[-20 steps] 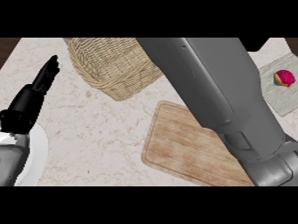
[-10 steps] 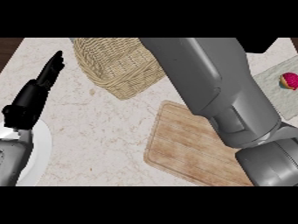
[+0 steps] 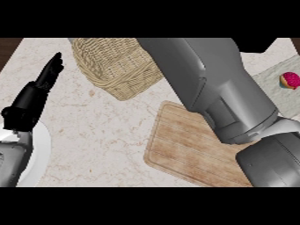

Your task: Pick the croissant from the cutting board and place it in the basket

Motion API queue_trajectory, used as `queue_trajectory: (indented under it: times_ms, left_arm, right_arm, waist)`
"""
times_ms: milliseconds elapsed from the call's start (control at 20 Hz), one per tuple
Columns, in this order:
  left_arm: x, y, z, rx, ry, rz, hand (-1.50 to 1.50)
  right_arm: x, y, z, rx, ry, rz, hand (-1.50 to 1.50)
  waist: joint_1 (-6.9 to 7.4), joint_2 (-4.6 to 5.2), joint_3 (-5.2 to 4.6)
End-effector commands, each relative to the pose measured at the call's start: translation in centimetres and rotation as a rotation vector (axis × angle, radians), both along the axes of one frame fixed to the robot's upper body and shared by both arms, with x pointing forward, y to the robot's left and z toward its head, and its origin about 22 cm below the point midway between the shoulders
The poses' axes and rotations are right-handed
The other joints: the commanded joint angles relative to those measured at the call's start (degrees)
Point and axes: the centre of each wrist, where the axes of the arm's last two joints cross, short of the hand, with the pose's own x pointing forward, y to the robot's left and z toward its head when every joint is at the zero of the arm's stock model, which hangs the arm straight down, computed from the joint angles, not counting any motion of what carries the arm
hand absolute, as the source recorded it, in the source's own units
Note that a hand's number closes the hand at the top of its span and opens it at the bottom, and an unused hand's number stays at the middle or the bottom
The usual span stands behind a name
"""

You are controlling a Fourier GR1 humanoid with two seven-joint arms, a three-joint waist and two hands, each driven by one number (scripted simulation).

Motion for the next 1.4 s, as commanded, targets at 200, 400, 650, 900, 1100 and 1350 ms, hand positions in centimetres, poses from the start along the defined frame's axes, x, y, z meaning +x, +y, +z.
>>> queue_trajectory:
  times_ms: [200, 400, 650, 900, 1100, 1350]
  left_arm:
    - [0.2, -0.4, 0.0, -0.003, -0.002, -0.001, 0.00]
    - [0.5, -0.7, 0.2, -0.003, -0.020, -0.030, 0.00]
    - [0.8, -0.5, 1.0, -0.005, -0.008, 0.009, 0.00]
    - [-0.5, 0.7, -1.0, 0.000, 0.008, 0.020, 0.00]
    - [-0.5, 1.0, -0.9, 0.006, 0.009, 0.059, 0.00]
    - [-1.9, 2.2, -1.0, 0.010, 0.016, 0.087, 0.00]
  right_arm:
    - [-0.3, 0.7, 1.5, 0.080, 0.139, -0.007, -1.50]
    - [0.3, -0.1, -0.3, 0.154, 0.086, -0.005, -1.50]
    - [0.3, -0.5, -0.2, 0.289, -0.172, -0.008, -1.50]
    - [0.2, -1.6, 2.2, 0.427, -0.430, -0.153, -1.50]
    - [1.3, -3.9, 0.2, 0.480, -0.535, -0.251, -1.50]
    - [2.0, -7.6, 1.6, 0.519, -0.643, -0.353, -1.50]
  waist:
    - [0.26, 0.22, 0.03]
    - [1.00, 0.24, 0.01]
    - [-0.14, 0.11, 0.13]
    - [-1.18, -0.52, 0.08]
    - [-3.06, -0.90, 0.17]
    - [-4.71, -1.92, 0.24]
